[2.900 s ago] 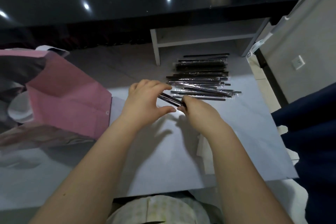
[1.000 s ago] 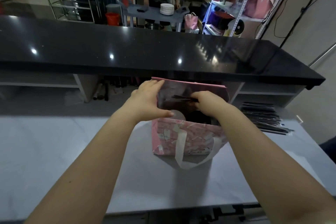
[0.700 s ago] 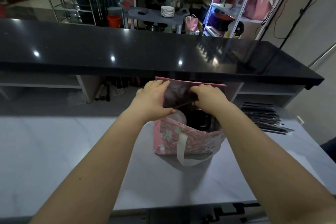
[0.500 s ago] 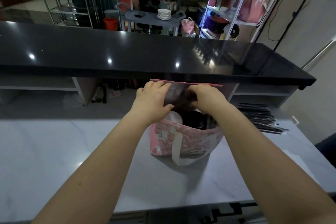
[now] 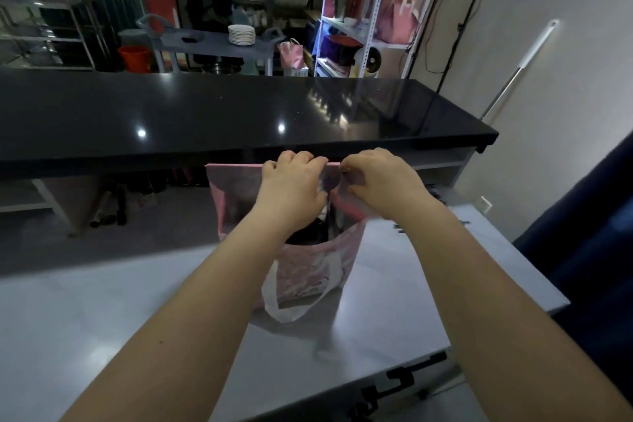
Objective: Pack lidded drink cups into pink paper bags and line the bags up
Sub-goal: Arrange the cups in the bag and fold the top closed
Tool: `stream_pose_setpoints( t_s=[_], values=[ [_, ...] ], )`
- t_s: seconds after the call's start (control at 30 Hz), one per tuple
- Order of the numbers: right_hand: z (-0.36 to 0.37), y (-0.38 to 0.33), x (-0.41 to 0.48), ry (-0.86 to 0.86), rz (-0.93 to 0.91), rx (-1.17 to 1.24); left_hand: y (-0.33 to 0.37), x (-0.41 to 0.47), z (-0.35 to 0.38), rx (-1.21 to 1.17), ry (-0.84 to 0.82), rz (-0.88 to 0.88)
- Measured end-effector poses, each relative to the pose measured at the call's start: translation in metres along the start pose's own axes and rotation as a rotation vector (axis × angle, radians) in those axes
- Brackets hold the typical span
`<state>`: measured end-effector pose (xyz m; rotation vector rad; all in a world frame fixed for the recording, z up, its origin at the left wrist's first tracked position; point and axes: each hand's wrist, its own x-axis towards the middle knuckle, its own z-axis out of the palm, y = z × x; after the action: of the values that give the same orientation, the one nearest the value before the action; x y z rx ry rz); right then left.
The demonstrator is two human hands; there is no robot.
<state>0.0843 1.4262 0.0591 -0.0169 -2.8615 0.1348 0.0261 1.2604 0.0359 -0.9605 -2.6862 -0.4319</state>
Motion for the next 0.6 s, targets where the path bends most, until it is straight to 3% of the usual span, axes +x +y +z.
stream_pose_setpoints(
  t_s=[0.37, 0.6],
  values=[
    [-0.024, 0.123, -0.061, 0.085, 0.171, -0.090, 0.133, 0.053, 0.052, -0.003, -0.036, 0.170],
    [-0.008, 0.223, -0.106, 0.043, 0.319, 0.013, 0.206, 0.079, 0.117, 0.000, -0.150, 0.187]
  ],
)
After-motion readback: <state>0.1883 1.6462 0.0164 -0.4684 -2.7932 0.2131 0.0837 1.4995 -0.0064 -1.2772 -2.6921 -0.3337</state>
